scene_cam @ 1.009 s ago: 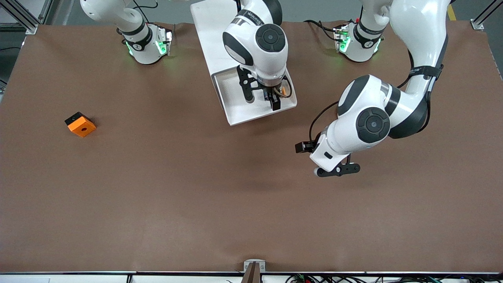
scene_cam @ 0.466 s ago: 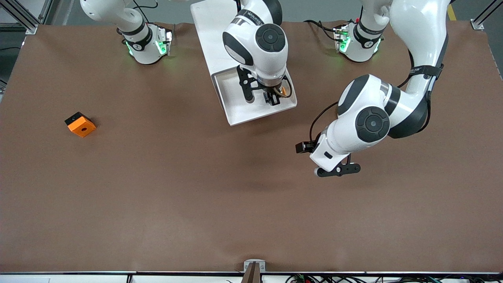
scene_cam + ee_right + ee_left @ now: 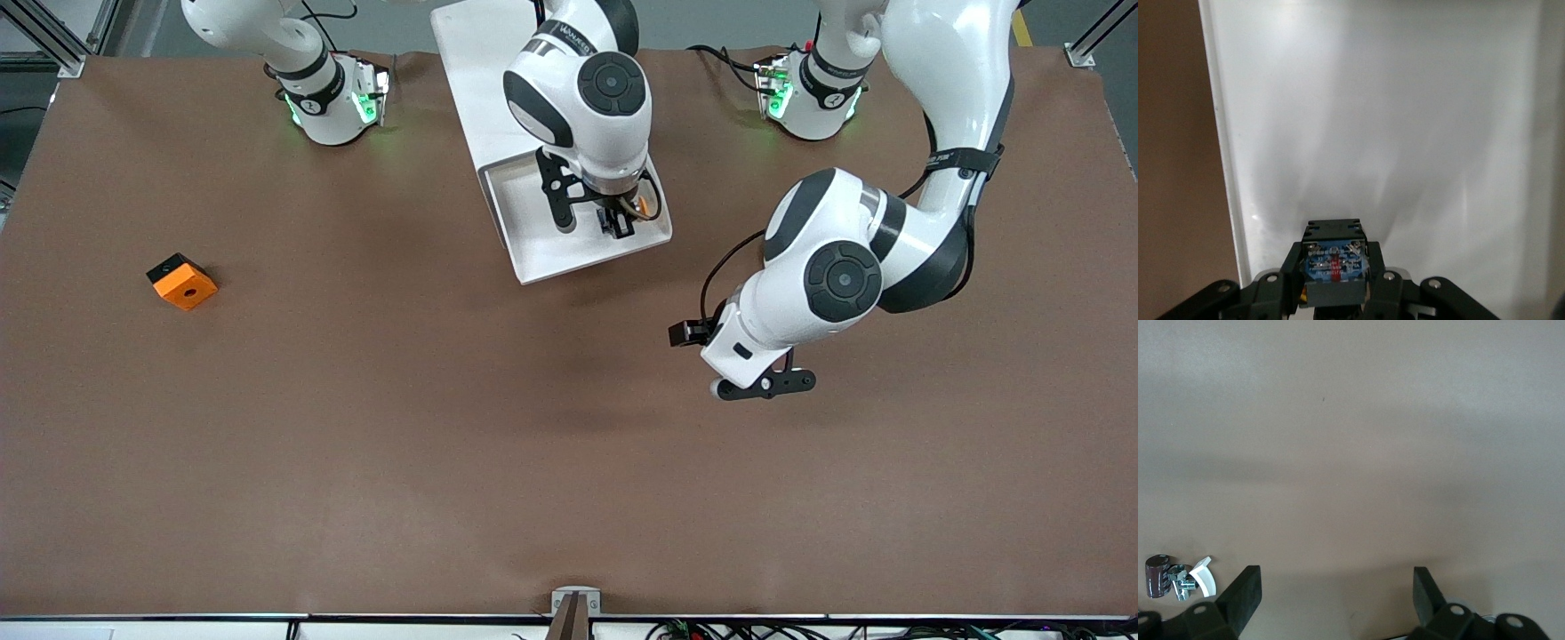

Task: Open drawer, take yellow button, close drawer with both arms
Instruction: 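Lift the button with the right gripper while the left gripper pushes the drawer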

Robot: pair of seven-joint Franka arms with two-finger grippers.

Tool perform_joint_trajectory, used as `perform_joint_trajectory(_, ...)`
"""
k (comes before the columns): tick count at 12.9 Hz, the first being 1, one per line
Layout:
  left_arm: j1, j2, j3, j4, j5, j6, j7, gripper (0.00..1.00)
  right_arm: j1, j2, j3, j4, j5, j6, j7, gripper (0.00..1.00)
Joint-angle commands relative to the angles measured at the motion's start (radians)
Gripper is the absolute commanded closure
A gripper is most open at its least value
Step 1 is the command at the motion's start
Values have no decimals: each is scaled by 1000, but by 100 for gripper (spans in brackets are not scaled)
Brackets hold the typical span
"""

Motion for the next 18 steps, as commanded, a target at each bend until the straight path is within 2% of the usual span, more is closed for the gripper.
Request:
perform_joint_trajectory(1,-6,-16,3,-5,20,4,-22,0,-28,-10,2,84,19,-71,-20,100)
perform_joint_trajectory(3,-7,-16,3,-5,21,4,-22,0,-58,-21,0,138,36,-146,-101,100)
perform_joint_trajectory(6,-9,-8,5,-6,24,6,-20,0,-146,-91,0,144,76,-261,-324,100)
perform_joint_trajectory(9,-44,12,3,-8,98,6,-49,0,-233,-145,-11,144,73,-363,-568,100)
perform_joint_trajectory(13,-82,39,2,-8,96,16,-124,0,-374,-165,-14,134,51,-386,-892,100)
perform_joint_trajectory(16,-141,39,2,-14,90,82,-182,0,-472,-165,-14,98,-33,-397,-1168,100)
perform_joint_trajectory(18,-176,41,2,-12,102,88,-259,0,-563,-164,-14,71,-38,-375,-1324,100)
